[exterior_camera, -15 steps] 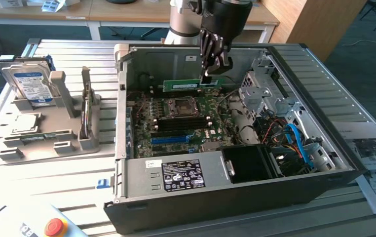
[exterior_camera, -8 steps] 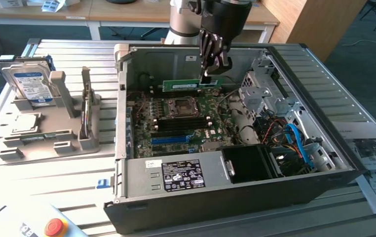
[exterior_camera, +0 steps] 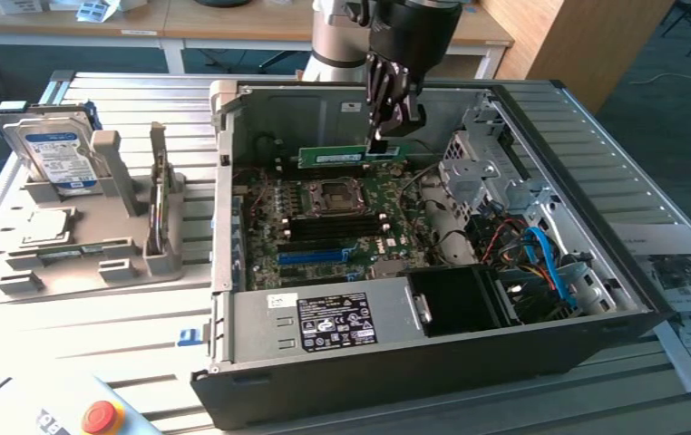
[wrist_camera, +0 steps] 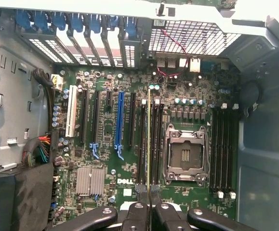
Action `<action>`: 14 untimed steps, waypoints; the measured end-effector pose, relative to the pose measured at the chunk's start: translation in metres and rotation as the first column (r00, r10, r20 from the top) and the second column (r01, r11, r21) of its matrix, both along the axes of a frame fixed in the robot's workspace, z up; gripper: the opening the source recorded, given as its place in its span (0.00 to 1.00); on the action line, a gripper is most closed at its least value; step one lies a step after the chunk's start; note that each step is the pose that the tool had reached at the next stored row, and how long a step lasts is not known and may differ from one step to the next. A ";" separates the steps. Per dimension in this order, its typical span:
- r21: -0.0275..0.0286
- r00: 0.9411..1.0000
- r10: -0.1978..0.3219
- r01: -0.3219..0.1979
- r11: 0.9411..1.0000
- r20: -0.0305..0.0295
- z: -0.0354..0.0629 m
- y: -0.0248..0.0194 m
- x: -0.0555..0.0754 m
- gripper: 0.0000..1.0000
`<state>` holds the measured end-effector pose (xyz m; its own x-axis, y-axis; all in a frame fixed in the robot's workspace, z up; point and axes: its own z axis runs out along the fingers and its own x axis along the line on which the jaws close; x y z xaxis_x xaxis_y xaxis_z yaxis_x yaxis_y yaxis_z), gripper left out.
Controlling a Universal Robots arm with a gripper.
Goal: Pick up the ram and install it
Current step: 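Insert the ram into the slot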
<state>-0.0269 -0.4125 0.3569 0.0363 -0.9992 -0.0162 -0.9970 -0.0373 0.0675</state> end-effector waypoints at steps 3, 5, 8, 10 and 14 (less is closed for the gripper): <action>0.000 1.000 0.000 0.000 1.000 0.000 0.0000 0.0000 0.000 0.12; 0.000 1.000 0.000 0.000 1.000 0.000 0.0000 0.0000 0.000 0.12; 0.000 1.000 0.000 0.000 1.000 0.000 -0.0014 0.0000 0.000 0.12; 0.000 1.000 0.000 0.000 1.000 0.000 -0.0040 0.0000 0.000 0.12; 0.000 1.000 0.000 0.000 1.000 0.000 -0.0096 0.0000 0.000 0.12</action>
